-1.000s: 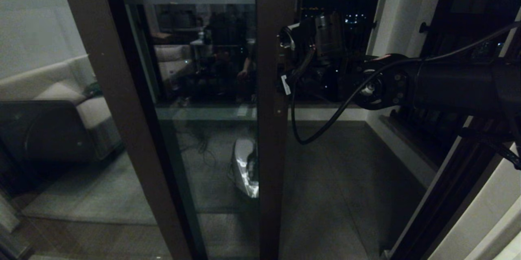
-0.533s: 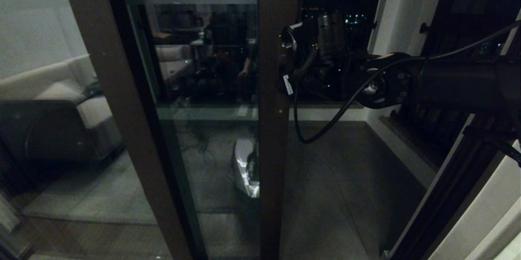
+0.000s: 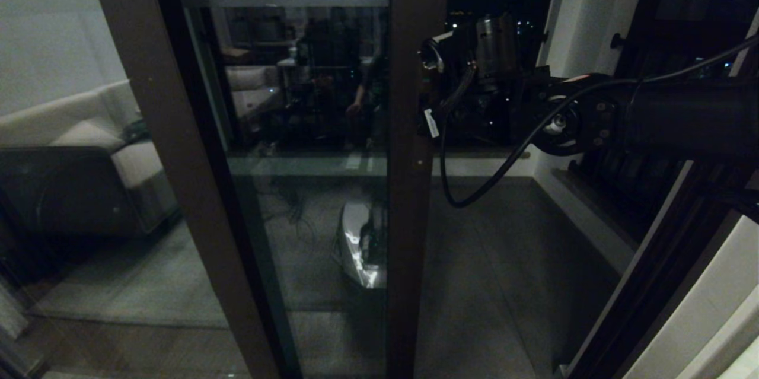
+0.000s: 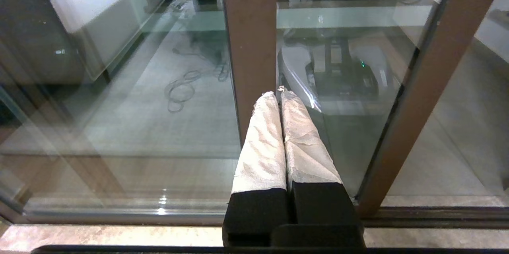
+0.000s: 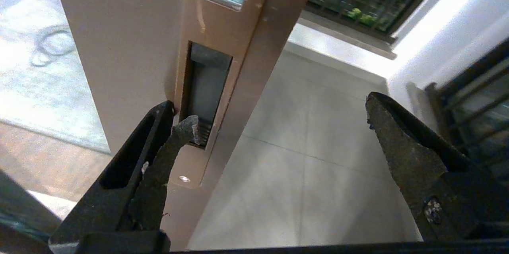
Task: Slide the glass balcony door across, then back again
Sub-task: Close the slid door
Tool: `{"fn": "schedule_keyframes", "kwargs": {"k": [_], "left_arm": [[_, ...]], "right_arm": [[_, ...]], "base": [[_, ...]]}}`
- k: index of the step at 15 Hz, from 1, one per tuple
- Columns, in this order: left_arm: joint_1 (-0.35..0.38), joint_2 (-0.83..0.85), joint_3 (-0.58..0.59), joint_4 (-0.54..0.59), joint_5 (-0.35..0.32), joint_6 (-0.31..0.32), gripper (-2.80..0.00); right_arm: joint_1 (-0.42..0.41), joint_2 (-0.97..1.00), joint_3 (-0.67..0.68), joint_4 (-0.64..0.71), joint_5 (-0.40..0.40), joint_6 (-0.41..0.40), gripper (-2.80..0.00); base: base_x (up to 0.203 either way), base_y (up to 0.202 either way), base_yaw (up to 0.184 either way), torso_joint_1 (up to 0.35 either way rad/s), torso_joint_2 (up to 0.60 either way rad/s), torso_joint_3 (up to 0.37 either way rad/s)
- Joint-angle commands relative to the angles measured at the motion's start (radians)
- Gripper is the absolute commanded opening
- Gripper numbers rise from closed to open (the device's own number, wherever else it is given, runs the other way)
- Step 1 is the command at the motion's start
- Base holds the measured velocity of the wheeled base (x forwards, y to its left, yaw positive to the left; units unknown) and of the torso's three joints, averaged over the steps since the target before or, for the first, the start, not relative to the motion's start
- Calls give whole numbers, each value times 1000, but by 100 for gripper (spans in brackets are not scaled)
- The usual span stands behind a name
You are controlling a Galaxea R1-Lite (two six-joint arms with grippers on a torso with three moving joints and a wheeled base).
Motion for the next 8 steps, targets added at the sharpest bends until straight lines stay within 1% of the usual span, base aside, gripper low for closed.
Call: {"fn": "schedule_keyframes", "kwargs": {"k": [1,8], "left_arm": [[0,0,0,0,0,0,-280],[0,0,0,0,0,0,-280]], "right_arm": [[0,-27,21,-2,3,-6,0],[-11,-68,68,-13,-1,-2,0]], "base": [[0,0,0,0,0,0],[0,0,0,0,0,0]]}}
